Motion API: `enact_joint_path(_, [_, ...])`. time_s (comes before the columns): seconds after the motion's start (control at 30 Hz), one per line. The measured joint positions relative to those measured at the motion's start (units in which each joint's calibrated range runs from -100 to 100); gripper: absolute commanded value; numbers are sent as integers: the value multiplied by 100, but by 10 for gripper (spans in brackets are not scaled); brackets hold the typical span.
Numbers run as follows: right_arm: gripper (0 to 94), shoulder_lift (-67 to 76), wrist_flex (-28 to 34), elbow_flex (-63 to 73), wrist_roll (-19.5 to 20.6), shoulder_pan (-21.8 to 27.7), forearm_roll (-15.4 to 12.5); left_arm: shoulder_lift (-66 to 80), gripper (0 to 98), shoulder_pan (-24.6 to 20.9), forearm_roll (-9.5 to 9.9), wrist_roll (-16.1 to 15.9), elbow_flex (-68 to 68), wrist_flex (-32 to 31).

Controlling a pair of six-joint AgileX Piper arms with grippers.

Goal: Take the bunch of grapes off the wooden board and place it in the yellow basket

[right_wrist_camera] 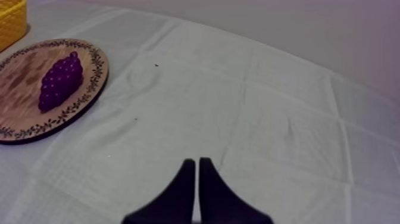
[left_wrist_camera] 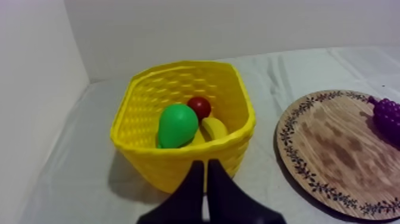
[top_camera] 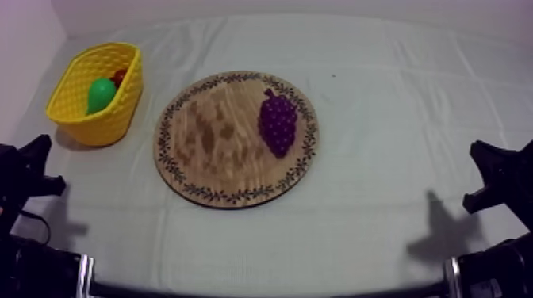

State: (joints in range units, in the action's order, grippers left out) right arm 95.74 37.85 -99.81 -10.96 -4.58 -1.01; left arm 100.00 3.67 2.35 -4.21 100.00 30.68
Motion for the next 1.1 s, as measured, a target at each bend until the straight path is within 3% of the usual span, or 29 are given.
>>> enact_joint_path(0.27, [4,0,0,0,0,0,0,0,0,47,-5,293,0,187])
enact_joint_path(0.87, [4,0,0,0,3,0,0,0,0,-2,15,155,-3,184])
enact_joint_path(1.1, [4,0,0,0,3,0,0,-264,0,25,154,219,-207,35])
